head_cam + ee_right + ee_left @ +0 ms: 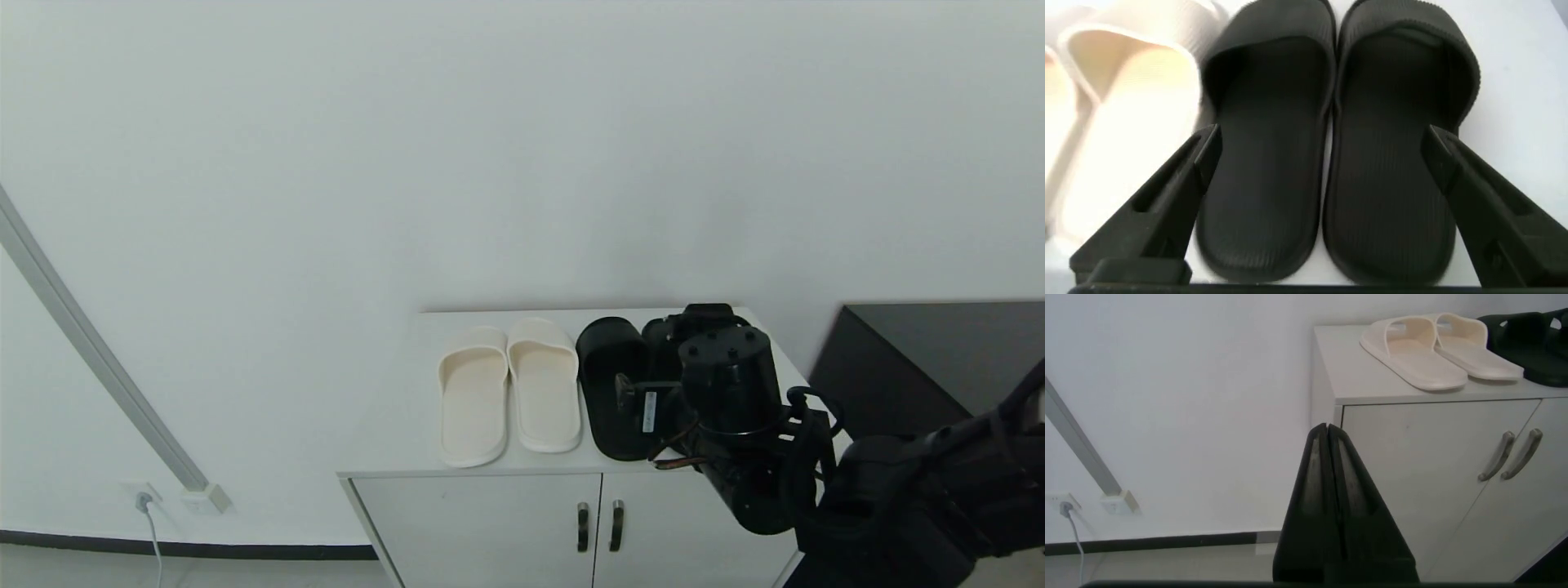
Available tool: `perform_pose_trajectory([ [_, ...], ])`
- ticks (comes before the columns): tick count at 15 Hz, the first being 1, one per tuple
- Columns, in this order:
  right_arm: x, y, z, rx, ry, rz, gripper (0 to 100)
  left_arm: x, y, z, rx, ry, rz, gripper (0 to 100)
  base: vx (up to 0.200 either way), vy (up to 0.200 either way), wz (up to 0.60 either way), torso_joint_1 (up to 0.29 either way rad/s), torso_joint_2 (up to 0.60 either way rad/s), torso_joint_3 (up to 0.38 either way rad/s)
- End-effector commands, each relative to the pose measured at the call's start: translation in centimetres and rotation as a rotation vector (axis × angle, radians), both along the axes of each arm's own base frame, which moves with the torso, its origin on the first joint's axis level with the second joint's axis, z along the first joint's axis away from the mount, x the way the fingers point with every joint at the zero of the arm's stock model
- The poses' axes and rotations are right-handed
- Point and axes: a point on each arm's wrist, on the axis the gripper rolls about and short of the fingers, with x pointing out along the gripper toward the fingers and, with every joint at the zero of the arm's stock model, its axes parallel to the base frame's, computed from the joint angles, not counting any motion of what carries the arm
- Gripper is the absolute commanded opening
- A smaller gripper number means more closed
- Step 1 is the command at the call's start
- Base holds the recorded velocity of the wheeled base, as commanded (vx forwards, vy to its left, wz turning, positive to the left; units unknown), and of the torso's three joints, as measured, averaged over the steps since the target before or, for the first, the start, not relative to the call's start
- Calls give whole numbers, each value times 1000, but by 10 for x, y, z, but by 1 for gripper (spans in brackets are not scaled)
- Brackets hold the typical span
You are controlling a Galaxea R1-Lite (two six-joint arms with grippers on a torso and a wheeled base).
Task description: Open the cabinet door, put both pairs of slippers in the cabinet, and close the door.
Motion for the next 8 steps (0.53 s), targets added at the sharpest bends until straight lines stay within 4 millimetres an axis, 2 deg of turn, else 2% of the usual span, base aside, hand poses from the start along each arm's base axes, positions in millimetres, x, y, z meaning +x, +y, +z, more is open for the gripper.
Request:
perform_pose_trajectory([
  [1, 18, 4, -15, -29, 19, -25, 100, 0, 0, 0, 0, 1, 0, 0, 0, 0, 0, 0, 0, 0],
  [8, 71, 13, -30, -59, -11, -81, 100, 0, 0, 0, -1, 1, 0, 0, 0, 0, 0, 0, 0, 0],
])
